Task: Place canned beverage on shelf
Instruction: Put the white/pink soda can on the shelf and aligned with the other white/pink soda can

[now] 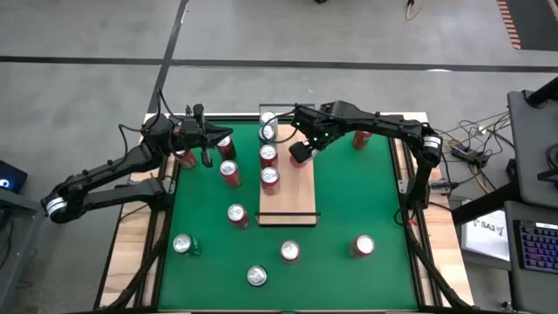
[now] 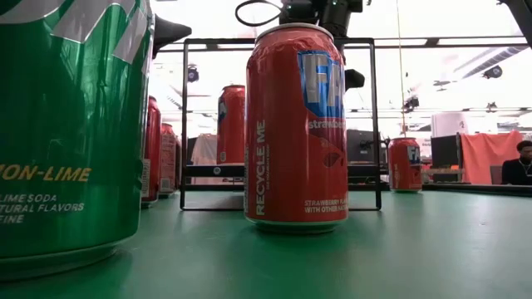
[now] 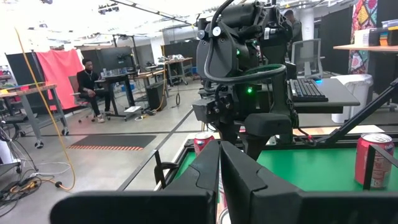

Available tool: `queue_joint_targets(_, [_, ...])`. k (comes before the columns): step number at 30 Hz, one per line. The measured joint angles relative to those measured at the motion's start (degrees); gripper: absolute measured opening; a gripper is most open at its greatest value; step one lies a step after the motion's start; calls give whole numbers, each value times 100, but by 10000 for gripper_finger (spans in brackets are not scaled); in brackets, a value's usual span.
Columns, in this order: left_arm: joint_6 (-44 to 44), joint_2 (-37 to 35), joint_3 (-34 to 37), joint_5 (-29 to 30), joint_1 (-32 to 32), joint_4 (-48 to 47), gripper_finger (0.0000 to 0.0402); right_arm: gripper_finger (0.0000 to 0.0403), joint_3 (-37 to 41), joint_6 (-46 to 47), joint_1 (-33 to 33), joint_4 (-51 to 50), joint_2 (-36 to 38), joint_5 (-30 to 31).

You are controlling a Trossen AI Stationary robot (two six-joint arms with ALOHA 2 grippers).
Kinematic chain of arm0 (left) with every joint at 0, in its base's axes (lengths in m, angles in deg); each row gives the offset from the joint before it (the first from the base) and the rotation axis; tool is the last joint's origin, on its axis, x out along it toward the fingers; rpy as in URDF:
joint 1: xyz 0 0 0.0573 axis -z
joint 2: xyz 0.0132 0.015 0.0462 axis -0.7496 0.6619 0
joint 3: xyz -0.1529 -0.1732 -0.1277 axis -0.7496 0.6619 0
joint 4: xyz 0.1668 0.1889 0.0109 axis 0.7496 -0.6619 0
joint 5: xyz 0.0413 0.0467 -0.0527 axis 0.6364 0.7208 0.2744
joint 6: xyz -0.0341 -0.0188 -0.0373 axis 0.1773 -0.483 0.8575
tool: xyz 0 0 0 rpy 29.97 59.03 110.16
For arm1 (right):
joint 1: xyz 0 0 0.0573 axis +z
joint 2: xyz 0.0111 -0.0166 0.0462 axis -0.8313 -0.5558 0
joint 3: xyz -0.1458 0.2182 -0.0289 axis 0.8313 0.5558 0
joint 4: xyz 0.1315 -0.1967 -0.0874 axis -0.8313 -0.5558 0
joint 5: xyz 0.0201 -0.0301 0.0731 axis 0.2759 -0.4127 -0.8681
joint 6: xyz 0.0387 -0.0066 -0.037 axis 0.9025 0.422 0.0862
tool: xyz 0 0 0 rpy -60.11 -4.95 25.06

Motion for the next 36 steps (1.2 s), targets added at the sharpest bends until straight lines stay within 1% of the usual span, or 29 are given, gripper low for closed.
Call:
queue_joint_targets(4, [0, 0, -1, 0, 0, 0, 0, 277, 2, -60, 1, 0, 0, 36])
queue_joint_targets(24, [-2, 0, -1, -1, 0, 0, 0, 284, 4, -352, 1, 27, -177, 24])
queue_joint_targets(27, [-2, 0, -2, 0, 0, 0, 0, 296, 4, -349, 1, 32, -177, 22])
queue_joint_targets(33, [-2, 0, -2, -1, 0, 0, 0, 333, 4, -343, 1, 191, -181, 24])
queue_joint_targets(36, [-2, 0, -2, 0, 0, 0, 0, 340, 4, -293, 1, 184, -181, 20])
